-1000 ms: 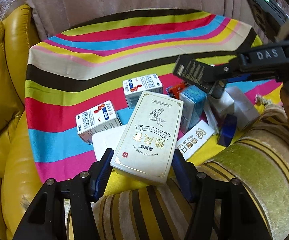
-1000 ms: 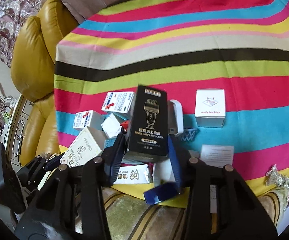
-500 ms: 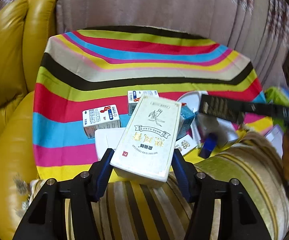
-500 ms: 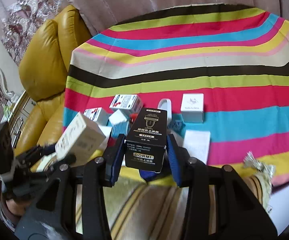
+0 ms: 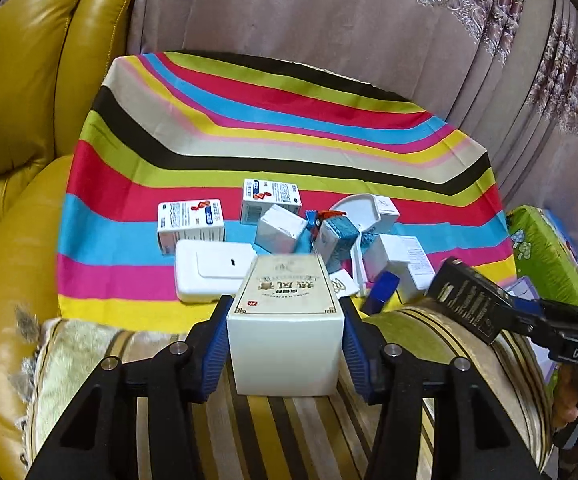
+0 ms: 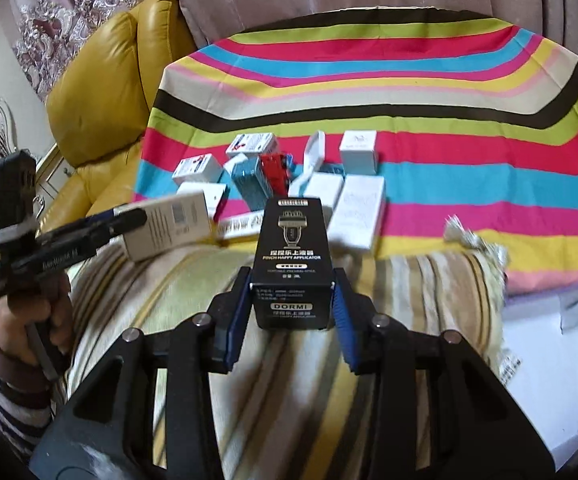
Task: Organize rigid objects
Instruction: 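Grasp the black DORMI box with the right gripper while the left grasps a cream box, then carry the black box into the purple-rimmed box and release it while the left drops the cream box there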
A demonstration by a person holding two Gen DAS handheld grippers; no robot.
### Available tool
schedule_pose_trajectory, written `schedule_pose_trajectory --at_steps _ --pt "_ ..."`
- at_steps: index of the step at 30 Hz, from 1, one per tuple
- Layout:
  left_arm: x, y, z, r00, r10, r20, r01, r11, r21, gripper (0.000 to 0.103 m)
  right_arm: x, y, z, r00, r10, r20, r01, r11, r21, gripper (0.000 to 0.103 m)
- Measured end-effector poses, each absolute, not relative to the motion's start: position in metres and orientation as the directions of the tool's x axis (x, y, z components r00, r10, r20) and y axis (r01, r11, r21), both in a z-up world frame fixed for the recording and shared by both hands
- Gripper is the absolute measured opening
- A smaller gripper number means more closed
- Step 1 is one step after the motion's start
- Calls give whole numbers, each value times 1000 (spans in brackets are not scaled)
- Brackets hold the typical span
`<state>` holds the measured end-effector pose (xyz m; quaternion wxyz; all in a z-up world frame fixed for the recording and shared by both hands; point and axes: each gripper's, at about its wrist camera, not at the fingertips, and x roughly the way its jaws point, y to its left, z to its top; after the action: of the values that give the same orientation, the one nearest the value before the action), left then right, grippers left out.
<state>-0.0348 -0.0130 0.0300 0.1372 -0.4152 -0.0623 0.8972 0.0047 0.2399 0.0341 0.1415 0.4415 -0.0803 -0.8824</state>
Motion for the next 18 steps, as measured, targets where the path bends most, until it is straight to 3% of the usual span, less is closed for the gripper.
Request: schedule_pose_trajectory --at_steps 8,14,18 --pt "-15 -7 38 -590 373 -716 -196 -927 -321 52 39 263 39 -598 -262 -757 144 -965 220 43" --pt "-7 17 41 -506 561 -655 -266 -824 -500 52 58 284 42 -628 -170 -759 81 -985 153 43" --pt "-10 48 38 -445 629 -638 -299 -776 -556 52 70 308 39 -632 -120 -766 10 -989 147 43"
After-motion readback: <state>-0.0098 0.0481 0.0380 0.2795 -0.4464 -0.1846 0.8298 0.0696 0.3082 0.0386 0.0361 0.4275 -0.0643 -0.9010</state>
